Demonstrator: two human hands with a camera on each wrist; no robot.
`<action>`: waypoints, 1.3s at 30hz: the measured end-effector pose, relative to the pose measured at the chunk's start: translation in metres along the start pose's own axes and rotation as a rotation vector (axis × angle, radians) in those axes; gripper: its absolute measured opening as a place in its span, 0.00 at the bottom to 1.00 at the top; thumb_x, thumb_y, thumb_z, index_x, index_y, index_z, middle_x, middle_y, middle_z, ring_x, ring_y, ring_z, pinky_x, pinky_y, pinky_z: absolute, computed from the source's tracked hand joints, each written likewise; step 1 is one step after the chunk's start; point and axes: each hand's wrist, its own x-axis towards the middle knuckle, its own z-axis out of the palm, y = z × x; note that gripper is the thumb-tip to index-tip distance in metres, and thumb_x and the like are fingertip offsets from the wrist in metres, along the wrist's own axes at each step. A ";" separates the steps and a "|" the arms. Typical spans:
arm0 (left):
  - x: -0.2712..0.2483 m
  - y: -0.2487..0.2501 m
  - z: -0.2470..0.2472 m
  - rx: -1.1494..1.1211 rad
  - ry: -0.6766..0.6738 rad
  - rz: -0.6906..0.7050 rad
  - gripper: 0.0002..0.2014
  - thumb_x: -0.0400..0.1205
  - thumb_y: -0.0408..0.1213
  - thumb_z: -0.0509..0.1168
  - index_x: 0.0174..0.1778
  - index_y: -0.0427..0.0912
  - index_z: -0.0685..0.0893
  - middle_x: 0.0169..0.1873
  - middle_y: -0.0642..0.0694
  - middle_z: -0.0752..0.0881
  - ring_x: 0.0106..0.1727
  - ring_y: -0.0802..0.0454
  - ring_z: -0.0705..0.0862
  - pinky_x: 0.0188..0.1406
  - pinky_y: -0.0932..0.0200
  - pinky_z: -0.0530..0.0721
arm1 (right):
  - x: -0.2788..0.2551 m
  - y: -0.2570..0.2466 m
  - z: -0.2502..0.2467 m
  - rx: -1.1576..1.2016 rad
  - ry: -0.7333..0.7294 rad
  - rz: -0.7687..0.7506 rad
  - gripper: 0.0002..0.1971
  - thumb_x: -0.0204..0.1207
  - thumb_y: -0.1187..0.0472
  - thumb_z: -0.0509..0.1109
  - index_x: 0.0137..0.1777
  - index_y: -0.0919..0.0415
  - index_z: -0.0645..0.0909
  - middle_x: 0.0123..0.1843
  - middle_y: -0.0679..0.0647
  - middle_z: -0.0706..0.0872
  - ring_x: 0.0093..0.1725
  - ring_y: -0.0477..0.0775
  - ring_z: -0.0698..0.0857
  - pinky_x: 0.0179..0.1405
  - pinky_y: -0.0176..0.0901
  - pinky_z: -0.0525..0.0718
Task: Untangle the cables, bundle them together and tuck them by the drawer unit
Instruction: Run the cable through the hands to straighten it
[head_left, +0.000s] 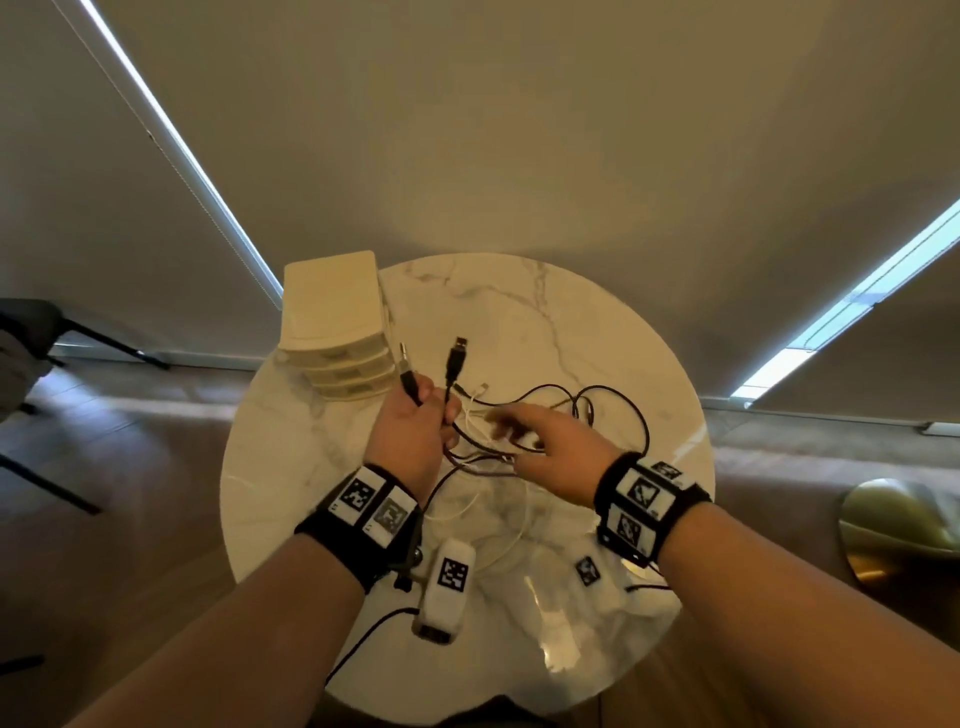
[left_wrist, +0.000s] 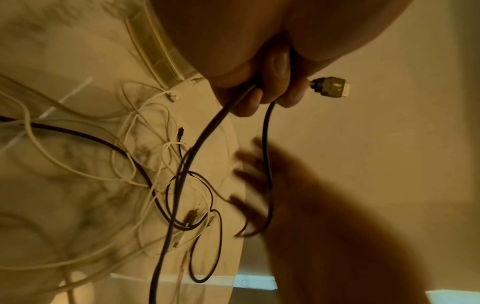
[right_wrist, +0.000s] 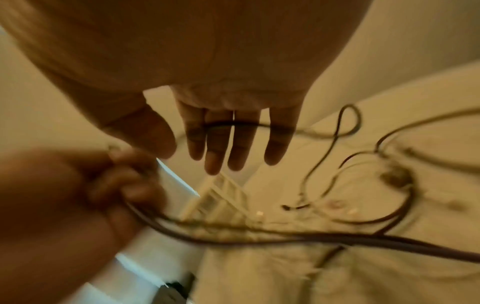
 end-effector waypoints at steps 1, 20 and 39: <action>-0.002 -0.002 0.002 0.035 -0.020 -0.005 0.14 0.90 0.22 0.51 0.43 0.45 0.68 0.28 0.47 0.74 0.25 0.54 0.69 0.27 0.56 0.66 | 0.006 -0.012 -0.003 0.188 0.061 -0.020 0.27 0.74 0.51 0.71 0.76 0.44 0.79 0.65 0.40 0.87 0.65 0.43 0.84 0.67 0.40 0.81; -0.011 -0.002 0.012 -0.097 -0.175 0.002 0.19 0.93 0.45 0.54 0.48 0.44 0.88 0.33 0.45 0.80 0.28 0.54 0.69 0.33 0.52 0.69 | 0.020 -0.061 -0.011 0.848 0.463 -0.044 0.05 0.83 0.58 0.75 0.53 0.58 0.90 0.52 0.56 0.92 0.46 0.50 0.89 0.51 0.49 0.87; -0.025 0.005 0.021 -0.016 -0.194 -0.045 0.30 0.85 0.65 0.57 0.30 0.46 0.87 0.29 0.40 0.82 0.26 0.48 0.74 0.27 0.53 0.72 | 0.005 -0.060 -0.006 0.830 0.240 -0.204 0.17 0.90 0.61 0.64 0.74 0.46 0.83 0.45 0.78 0.86 0.30 0.54 0.77 0.34 0.48 0.82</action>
